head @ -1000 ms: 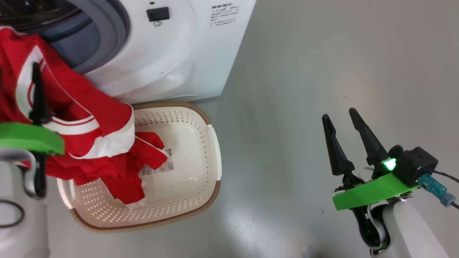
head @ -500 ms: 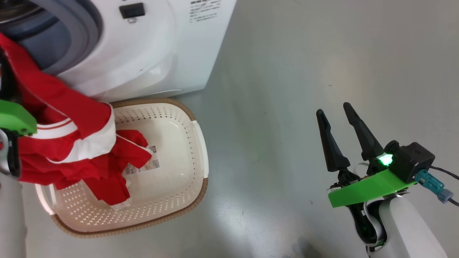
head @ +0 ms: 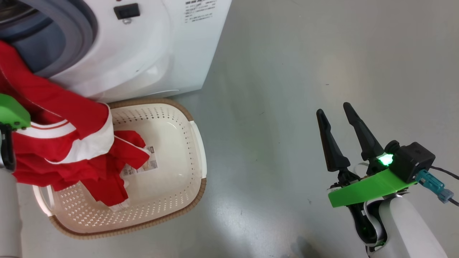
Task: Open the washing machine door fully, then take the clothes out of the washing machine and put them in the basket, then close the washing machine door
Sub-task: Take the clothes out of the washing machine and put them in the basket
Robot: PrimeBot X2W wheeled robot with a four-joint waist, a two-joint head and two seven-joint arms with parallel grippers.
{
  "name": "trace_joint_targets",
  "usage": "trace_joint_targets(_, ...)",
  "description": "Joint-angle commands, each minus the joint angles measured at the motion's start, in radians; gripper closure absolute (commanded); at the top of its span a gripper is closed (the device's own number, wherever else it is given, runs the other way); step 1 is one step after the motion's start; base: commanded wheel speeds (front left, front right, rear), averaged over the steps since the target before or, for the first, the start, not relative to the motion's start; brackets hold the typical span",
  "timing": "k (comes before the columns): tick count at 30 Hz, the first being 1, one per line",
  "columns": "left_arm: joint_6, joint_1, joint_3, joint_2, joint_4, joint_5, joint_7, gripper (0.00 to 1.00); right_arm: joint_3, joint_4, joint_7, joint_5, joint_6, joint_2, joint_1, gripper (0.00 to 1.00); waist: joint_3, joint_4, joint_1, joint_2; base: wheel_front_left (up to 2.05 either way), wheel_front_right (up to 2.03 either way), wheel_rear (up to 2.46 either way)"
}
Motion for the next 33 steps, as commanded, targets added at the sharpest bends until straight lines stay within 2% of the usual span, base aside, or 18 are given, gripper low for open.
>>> trace_joint_targets(1, 0.0, 0.011, 0.016, 0.036, -0.033, 0.002, -0.005, 1.0, 0.014, -0.024, -0.006, 0.003, 0.0, -0.001, -0.004, 0.0, -0.002, 0.004, 0.0, -0.0001, 0.0, 0.0, 0.0)
trace_joint_targets(12, -0.018, 0.069, 0.035, -0.017, -0.133, -0.038, -0.005, 1.0, 0.002, -0.023, -0.006, -0.001, 0.0, -0.001, 0.002, 0.0, -0.022, 0.024, 0.0, -0.0001, 0.0, 0.0, 0.0)
trace_joint_targets(25, -0.033, 0.26, 0.035, -0.121, -0.259, -0.084, -0.005, 1.0, -0.016, -0.019, -0.006, -0.006, 0.0, -0.001, 0.02, 0.0, -0.058, 0.06, 0.0, -0.0001, 0.0, 0.0, 0.0)
trace_joint_targets(33, -0.033, 0.374, -0.057, -0.16, -0.278, -0.119, -0.005, 1.0, -0.025, -0.018, -0.006, -0.018, 0.0, -0.001, 0.031, 0.0, -0.07, 0.086, 0.0, -0.0001, 0.0, 0.0, 0.0)
